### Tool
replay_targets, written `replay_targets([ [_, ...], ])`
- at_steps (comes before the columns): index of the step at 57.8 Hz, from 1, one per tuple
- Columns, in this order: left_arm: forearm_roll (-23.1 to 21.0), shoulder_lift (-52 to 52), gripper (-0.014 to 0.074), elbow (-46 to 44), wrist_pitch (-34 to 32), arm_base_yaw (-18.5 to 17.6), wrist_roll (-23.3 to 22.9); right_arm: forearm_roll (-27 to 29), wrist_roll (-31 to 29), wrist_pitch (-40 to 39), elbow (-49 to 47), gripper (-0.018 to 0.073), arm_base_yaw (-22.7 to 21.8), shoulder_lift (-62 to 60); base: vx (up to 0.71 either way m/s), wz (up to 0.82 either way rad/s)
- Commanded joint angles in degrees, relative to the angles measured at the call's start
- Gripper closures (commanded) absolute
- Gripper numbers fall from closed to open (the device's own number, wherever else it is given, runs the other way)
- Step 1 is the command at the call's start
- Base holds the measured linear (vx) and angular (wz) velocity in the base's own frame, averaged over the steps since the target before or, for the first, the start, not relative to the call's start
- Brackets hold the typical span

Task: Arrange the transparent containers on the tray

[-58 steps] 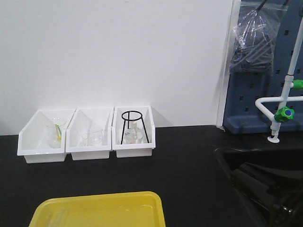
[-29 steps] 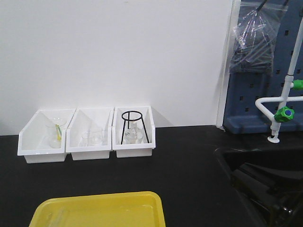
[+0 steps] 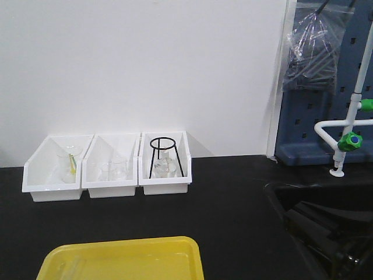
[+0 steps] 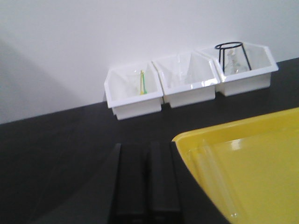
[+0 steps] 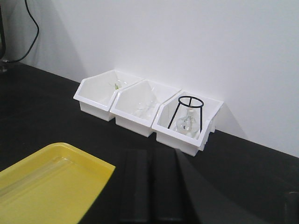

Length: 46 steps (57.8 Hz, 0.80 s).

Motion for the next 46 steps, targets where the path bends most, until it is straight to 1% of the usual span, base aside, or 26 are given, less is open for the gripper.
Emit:
replay_targets([
  [1, 0.05, -1.68, 0.0599, 2.64, -5.49, 0.56, -1.34, -0.64, -0.50, -4.65, -1.78, 0.0571, -0.13, -0.36, 0.00, 0.01],
  [4, 0.23, -1.61, 0.0599, 2.48, -2.61, 0.36, -1.35, -0.64, -0.50, -4.66, -1.78, 0.0571, -0.13, -0.36, 0.00, 0.00],
  [8, 0.48, -1.61, 0.0599, 2.48, -1.94, -0.06, -1.35, -0.64, -0.50, -4.51, -1.78, 0.0571, -0.13, -0.36, 0.00, -0.01],
  [46, 0.42, -1.61, 0.0599, 2.37, -2.01, 0.09, -1.35, -0.64, -0.50, -4.22, -1.78, 0.0571, -0.13, -0.36, 0.00, 0.00],
])
